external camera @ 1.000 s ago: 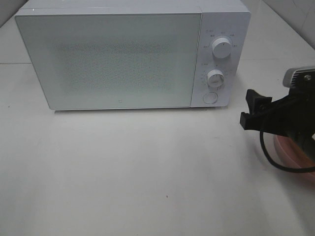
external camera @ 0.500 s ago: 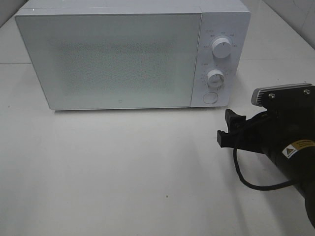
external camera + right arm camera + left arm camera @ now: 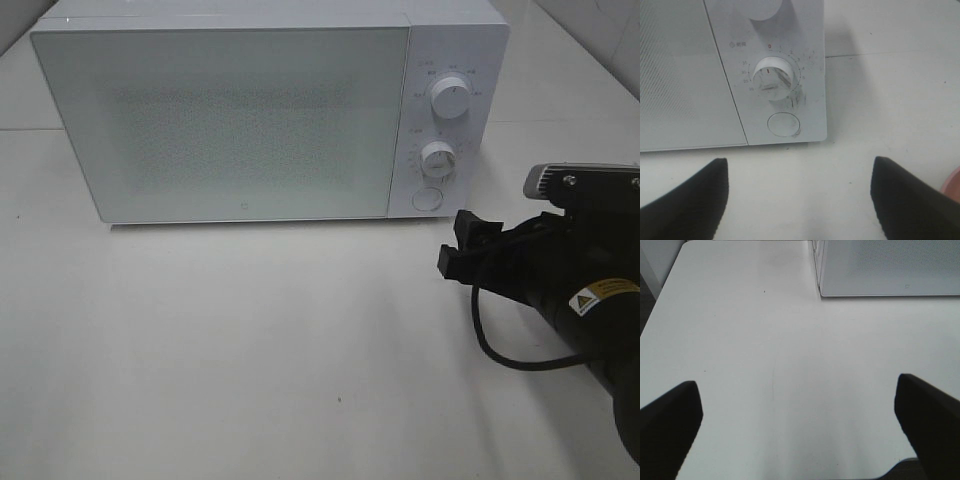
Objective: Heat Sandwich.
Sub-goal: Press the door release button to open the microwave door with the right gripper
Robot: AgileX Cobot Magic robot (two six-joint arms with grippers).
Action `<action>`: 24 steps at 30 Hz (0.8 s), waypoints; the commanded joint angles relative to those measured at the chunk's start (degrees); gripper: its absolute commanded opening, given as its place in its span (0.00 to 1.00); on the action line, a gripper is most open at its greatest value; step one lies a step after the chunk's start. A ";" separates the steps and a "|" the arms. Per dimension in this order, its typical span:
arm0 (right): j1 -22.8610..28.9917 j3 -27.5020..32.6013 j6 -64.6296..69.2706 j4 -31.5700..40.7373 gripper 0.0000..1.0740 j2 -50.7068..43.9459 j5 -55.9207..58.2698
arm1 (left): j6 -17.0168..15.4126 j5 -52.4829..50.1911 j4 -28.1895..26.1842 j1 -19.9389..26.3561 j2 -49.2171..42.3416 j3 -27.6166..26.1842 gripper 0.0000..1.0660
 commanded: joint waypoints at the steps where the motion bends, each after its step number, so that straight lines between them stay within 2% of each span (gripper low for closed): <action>1: 0.06 -0.23 9.51 -0.40 0.70 -0.17 -10.83 | 0.00 -0.69 0.06 0.11 -0.92 0.06 0.94; 4: 0.06 -0.23 16.16 -0.40 0.70 -0.17 -10.83 | 0.00 -0.69 0.06 0.11 -0.92 0.06 0.94; 10: 0.06 -0.23 38.22 -0.40 0.70 -0.17 -10.31 | 0.00 -0.69 0.06 0.11 -0.92 0.06 0.94; 12: 0.06 -0.23 40.68 -0.40 0.70 -0.17 -10.20 | 0.00 -0.69 0.06 0.11 -0.92 0.06 0.94; 15: 0.06 -0.23 52.94 -0.40 0.70 -0.17 -8.48 | 0.00 -0.69 0.06 0.11 -0.92 0.06 0.94; 17: 0.06 -0.23 55.63 -0.40 0.70 -0.17 -7.73 | 0.00 -0.69 0.06 0.11 -0.92 0.06 0.94; 21: 0.06 -0.23 72.36 -0.40 0.65 -0.17 -1.15 | 0.00 -0.69 0.06 0.11 -0.92 0.06 0.94; 24: 0.06 -0.23 76.49 -0.40 0.61 -0.17 0.23 | 0.00 -0.69 0.06 0.11 -0.92 0.06 0.94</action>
